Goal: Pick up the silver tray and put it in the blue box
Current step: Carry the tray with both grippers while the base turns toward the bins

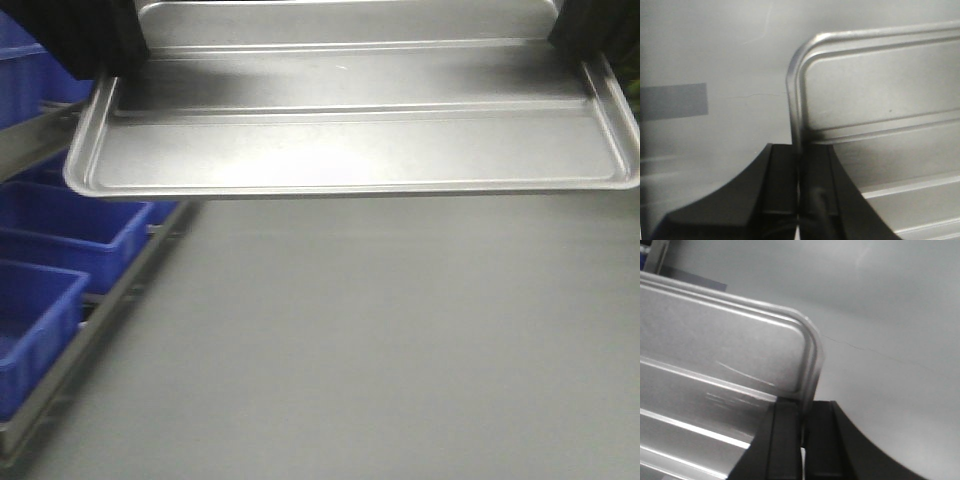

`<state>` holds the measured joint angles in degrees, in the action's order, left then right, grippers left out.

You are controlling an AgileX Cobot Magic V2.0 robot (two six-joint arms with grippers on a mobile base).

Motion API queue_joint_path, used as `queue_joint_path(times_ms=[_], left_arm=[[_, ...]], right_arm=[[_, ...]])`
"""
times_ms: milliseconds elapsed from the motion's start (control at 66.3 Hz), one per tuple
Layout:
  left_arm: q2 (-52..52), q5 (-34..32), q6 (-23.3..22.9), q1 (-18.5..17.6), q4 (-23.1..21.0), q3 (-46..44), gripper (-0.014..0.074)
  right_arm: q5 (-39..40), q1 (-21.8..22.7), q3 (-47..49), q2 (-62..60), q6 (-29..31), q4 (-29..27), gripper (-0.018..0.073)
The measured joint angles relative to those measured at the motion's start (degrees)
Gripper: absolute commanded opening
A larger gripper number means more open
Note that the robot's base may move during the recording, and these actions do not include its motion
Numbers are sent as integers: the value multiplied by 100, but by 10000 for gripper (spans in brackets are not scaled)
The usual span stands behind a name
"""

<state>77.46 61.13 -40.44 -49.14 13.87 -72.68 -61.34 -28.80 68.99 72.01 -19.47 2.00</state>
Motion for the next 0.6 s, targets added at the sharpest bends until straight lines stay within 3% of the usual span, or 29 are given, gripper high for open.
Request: queue_joint_path(times_ms=[603], left_arm=[[0, 0, 0, 0, 0, 0, -105]], right_arm=[[-12, 0, 0, 0, 0, 0, 59]])
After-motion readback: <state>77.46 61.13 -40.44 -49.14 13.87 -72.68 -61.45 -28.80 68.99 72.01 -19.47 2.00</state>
